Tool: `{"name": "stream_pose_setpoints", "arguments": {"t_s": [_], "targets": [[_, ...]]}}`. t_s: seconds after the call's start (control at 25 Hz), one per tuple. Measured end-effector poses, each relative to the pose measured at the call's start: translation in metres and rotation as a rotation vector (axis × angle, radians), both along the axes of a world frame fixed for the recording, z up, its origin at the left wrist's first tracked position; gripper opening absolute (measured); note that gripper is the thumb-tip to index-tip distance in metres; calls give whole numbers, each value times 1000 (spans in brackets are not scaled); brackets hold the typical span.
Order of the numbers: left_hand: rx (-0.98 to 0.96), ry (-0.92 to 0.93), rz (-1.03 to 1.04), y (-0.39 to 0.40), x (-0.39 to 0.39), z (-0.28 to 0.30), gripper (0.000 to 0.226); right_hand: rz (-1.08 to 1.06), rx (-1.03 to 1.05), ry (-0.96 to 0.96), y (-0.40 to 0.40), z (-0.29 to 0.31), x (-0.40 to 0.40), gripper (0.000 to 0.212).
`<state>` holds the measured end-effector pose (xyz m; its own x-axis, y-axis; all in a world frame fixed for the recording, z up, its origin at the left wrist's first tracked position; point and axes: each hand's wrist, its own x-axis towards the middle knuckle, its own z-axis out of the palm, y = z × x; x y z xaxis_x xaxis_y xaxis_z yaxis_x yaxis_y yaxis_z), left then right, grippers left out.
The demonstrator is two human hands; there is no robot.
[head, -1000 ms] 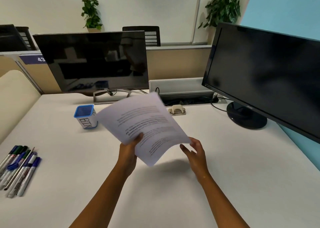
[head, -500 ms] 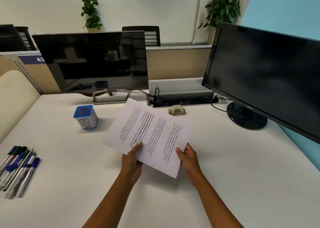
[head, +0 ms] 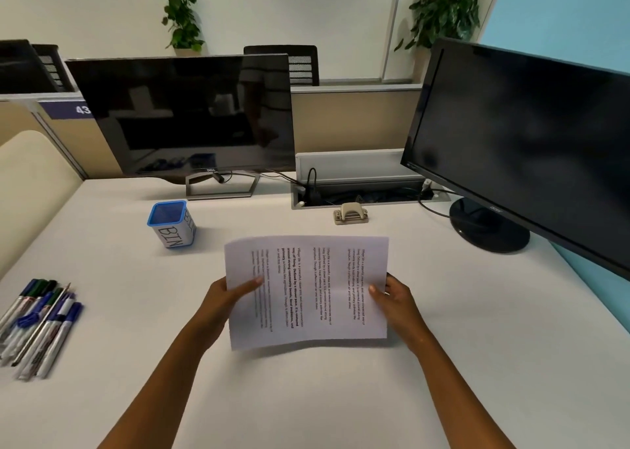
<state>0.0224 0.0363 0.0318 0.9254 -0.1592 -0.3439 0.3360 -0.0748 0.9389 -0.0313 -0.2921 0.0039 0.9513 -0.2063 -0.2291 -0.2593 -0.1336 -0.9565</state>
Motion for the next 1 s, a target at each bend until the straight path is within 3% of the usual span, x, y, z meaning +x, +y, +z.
{"name": "stream_pose_setpoints", "arguments": {"t_s": [0.28, 1.0], "targets": [[-74, -167, 209, -13, -4, 8, 44, -13, 51, -130, 6, 15, 4, 26], [-99, -169, 139, -17, -25, -14, 47, 2, 86, -53, 10, -10, -8, 24]]}}
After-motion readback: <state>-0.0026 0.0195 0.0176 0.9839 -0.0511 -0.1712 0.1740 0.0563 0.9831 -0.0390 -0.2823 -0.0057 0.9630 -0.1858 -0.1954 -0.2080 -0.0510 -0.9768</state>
